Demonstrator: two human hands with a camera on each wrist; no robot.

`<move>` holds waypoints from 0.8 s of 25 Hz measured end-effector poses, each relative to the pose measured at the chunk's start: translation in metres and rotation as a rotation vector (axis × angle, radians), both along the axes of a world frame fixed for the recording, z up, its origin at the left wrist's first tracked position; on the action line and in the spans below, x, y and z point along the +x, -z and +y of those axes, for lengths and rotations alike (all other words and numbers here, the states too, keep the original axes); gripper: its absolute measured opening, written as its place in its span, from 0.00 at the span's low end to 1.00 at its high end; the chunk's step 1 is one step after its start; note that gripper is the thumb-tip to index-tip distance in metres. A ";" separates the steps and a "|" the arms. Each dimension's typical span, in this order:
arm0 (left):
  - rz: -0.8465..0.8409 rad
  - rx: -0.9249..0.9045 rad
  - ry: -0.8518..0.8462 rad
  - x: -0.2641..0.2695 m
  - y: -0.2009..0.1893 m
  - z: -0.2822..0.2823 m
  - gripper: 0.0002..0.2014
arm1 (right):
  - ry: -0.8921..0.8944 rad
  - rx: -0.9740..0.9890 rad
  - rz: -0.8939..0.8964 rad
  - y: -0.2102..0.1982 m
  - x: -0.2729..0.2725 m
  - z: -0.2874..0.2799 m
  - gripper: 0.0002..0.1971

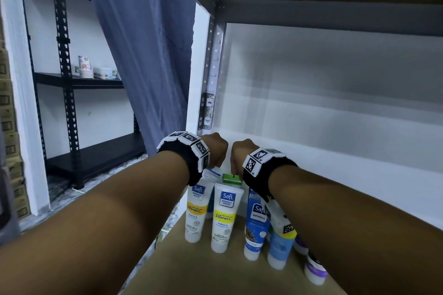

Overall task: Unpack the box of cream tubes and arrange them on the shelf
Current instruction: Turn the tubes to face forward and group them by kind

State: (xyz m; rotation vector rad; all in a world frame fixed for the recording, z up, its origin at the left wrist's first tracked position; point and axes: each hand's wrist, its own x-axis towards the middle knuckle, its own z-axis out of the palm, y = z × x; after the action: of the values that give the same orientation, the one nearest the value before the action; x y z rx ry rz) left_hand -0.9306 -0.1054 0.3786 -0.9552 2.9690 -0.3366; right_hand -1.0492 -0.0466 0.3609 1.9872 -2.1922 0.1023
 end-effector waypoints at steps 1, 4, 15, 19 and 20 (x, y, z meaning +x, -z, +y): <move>0.004 -0.016 0.019 0.000 0.001 0.000 0.10 | 0.002 0.001 -0.015 0.000 0.000 0.000 0.10; 0.038 -0.019 0.027 0.000 0.005 -0.008 0.11 | 0.067 -0.030 -0.038 -0.004 0.005 -0.001 0.06; 0.124 -0.008 -0.185 -0.008 0.006 -0.007 0.25 | 0.106 -0.014 -0.034 0.011 0.005 -0.007 0.18; 0.146 0.015 -0.217 -0.007 0.000 -0.002 0.23 | 0.156 -0.037 -0.078 0.011 0.007 -0.010 0.15; 0.161 0.044 -0.226 -0.006 -0.001 0.000 0.22 | 0.200 -0.028 -0.091 0.011 0.010 -0.011 0.15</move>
State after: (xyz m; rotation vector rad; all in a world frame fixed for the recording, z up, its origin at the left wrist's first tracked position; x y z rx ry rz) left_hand -0.9366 -0.1049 0.3793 -1.3571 2.9483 -0.1985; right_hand -1.0390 -0.0571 0.3498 1.7705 -2.4179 0.1978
